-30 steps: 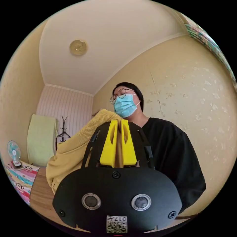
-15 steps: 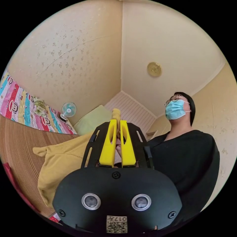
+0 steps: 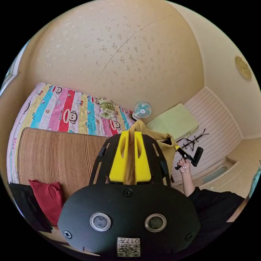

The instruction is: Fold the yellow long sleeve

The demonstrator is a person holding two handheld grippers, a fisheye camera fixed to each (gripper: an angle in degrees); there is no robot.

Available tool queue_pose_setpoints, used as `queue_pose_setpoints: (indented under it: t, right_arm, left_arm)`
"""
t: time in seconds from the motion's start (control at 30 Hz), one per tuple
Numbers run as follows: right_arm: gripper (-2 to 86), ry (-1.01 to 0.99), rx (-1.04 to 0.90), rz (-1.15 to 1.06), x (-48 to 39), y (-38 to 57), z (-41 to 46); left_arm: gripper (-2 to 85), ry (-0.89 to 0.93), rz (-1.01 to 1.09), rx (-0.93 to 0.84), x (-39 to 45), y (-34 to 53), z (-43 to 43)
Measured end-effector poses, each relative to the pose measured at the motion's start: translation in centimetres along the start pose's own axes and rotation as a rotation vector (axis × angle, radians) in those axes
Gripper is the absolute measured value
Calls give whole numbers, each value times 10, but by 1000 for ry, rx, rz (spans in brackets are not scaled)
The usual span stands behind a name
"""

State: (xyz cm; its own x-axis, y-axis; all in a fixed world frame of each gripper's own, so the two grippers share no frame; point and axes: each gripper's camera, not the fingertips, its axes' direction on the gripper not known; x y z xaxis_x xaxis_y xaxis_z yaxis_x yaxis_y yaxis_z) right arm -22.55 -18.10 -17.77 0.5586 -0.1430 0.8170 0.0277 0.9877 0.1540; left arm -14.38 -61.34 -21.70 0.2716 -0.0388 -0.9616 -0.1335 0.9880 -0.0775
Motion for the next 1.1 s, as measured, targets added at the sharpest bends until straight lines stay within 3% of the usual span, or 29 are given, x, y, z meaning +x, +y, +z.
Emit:
queue_pose_setpoints:
  t: [0.1, 0.2, 0.33, 0.43, 0.57, 0.7, 0.77, 0.87, 1.0, 1.1]
  right_arm:
    - [50, 156, -242, 108, 51, -34, 112]
    - [62, 70, -390, 193, 75, -16, 172]
    - [66, -26, -658, 223, 76, 61, 230]
    - [72, -30, -833, 274, 77, 111, 256]
    - [74, 42, -929, 285, 80, 132, 269]
    - [26, 176, -1260, 146, 82, 160, 293]
    - [16, 167, -1245, 113, 80, 153, 278]
    - [9, 116, -1317, 137, 85, 154, 253]
    - [6, 46, -1464, 294, 110, 183, 223]
    - [5, 31, -1404, 456, 141, 183, 188]
  left_arm:
    - [77, -276, -195, -151, -80, -13, 94]
    - [84, -299, -321, -248, -143, 49, 143]
    - [88, -470, -423, -505, -212, 183, 194]
    - [92, -411, -509, -651, -244, 269, 216]
    - [99, -346, -414, -785, -229, 337, 250]
    - [59, -446, -224, -924, -185, 371, 273]
    - [37, -434, -106, -1032, -158, 387, 275]
    - [35, -426, -104, -1117, -147, 407, 261]
    - [54, -396, -301, -1060, -153, 421, 219]
    - [78, -470, -415, -819, -157, 409, 154]
